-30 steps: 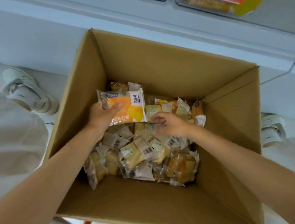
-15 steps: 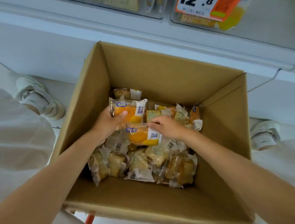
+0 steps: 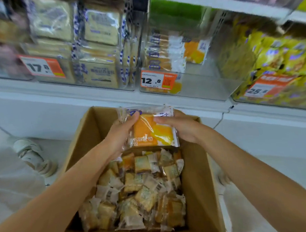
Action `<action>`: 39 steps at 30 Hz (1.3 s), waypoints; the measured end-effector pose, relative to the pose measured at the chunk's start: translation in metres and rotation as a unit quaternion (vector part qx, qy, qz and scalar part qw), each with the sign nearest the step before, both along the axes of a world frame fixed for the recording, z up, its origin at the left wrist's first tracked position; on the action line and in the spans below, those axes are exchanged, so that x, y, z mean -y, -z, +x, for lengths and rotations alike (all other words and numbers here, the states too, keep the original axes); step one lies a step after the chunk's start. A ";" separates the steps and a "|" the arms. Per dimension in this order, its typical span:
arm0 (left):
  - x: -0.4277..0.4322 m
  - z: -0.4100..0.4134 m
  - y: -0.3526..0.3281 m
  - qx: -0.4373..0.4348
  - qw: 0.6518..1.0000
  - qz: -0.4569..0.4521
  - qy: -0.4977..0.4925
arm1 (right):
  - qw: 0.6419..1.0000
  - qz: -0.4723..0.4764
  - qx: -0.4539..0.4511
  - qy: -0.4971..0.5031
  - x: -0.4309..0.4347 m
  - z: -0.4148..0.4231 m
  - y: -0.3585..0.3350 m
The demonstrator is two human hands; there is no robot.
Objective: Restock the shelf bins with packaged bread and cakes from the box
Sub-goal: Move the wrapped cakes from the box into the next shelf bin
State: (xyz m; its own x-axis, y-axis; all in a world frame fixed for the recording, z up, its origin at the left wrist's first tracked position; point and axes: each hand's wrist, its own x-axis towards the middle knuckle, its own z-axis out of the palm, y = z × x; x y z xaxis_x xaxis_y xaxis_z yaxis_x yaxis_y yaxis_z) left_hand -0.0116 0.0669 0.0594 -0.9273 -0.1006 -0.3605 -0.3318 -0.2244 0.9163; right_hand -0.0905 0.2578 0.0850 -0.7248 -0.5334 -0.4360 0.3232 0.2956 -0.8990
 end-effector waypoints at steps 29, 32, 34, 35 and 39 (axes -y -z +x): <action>-0.031 -0.225 -0.086 -0.147 0.668 -0.697 0.214 | 0.928 0.200 -0.243 0.198 -0.083 -0.297 -0.026; -0.032 -0.224 -0.085 -0.149 0.673 -0.695 0.205 | 0.894 0.285 -0.299 0.171 -0.082 -0.301 -0.024; -0.032 -0.224 -0.084 -0.150 0.674 -0.695 0.202 | 0.899 0.273 -0.294 0.176 -0.080 -0.300 -0.029; -0.032 -0.224 -0.084 -0.150 0.674 -0.695 0.202 | 0.903 0.276 -0.283 0.168 -0.082 -0.300 -0.031; -0.031 -0.224 -0.084 -0.150 0.675 -0.694 0.202 | 0.907 0.309 -0.237 0.158 -0.087 -0.293 -0.034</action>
